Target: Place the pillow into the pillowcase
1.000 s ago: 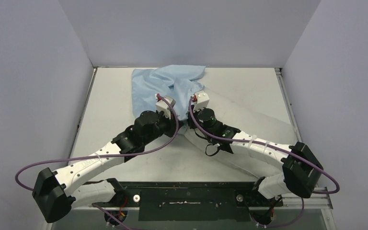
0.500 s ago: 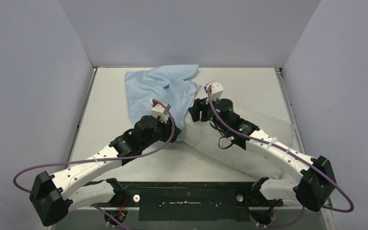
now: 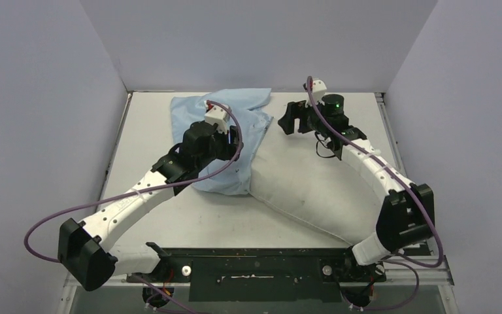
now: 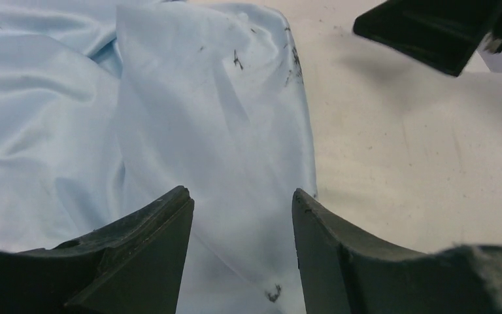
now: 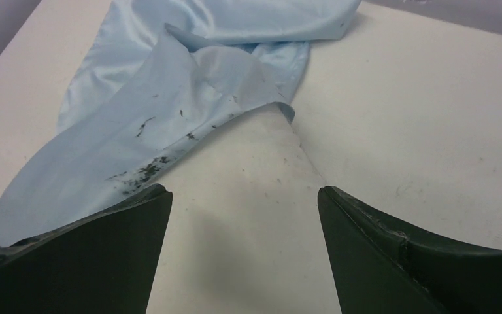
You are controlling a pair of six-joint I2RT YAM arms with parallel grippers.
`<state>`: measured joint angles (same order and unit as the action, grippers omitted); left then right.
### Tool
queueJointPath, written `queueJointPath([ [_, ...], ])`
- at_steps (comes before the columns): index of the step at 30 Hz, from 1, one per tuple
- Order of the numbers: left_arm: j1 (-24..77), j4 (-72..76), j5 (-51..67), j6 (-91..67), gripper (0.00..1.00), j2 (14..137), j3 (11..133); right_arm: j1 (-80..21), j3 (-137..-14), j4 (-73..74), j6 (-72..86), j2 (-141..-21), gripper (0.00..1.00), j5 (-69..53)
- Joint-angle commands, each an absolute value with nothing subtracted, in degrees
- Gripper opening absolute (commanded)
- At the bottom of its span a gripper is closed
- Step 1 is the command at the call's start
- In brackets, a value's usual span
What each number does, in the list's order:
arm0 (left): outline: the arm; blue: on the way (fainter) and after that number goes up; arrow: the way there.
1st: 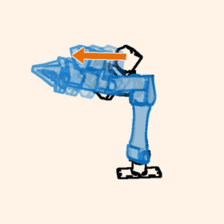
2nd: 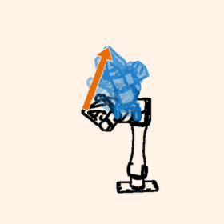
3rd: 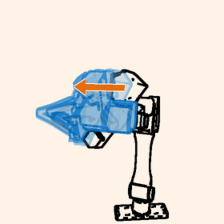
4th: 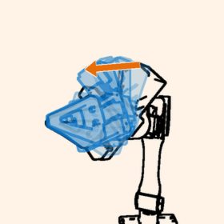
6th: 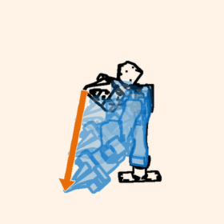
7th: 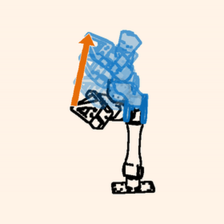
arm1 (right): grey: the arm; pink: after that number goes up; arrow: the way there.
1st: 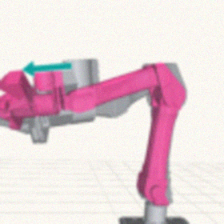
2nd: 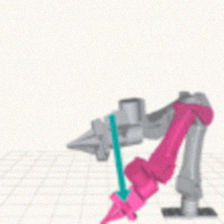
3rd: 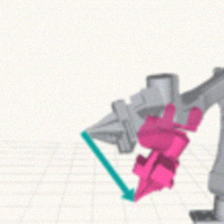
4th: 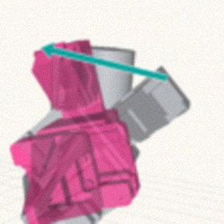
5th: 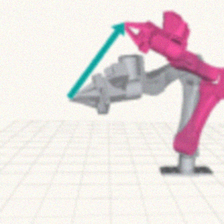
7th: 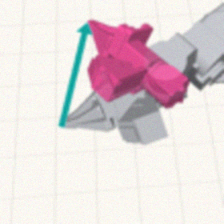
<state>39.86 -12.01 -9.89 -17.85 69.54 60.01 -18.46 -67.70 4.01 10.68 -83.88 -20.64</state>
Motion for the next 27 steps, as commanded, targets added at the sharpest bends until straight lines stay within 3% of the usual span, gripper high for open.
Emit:
queueJointPath([
  [1,37.62,-11.84,-4.81,-15.04,0.55,74.65,67.95,-17.58,-72.27,5.78,7.5,-92.14,0.81,-31.91],
  [3,37.29,-11.53,-4.13,-14.63,0.55,77.05,70.32,-18.17,-72.71,6.43,7.32,-95.07,0.75,-33.93],
  [5,37.14,-11.34,-3.33,-13.96,0.55,79.76,72.54,-19.34,-71.87,5.96,7.26,-96.02,0.62,-34.01],
  [9,37.09,-11.58,-1.18,-13.31,0.55,85.97,77.28,-20.13,-65.87,-2.24,13.56,-92.34,0.08,-32.24],
  [10,37.09,-11.61,-0.87,-13.28,0.56,87.38,78.28,-20.13,-64.51,-4.25,15.35,-90.82,0.0,-31.84],
  [21,37.42,-9.17,-1.85,-13.79,0.57,99.06,85.24,-22.43,-59.27,-9.23,20.03,-83.28,0.0,-26.91],
  [23,37.44,-7.37,-0.12,-13.89,0.42,100.0,85.47,-22.92,-58.6,-10.19,20.73,-83.16,0.0,-26.58],
  [25,37.5,-5.42,2.8,-14.29,0.18,100.19,85.64,-23.5,-58.25,-11.34,21.58,-83.27,0.0,-26.54],
  [27,37.7,-2.47,4.64,-15.37,0.0,99.33,85.57,-24.27,-58.26,-12.04,22.02,-83.76,0.0,-26.62],
])
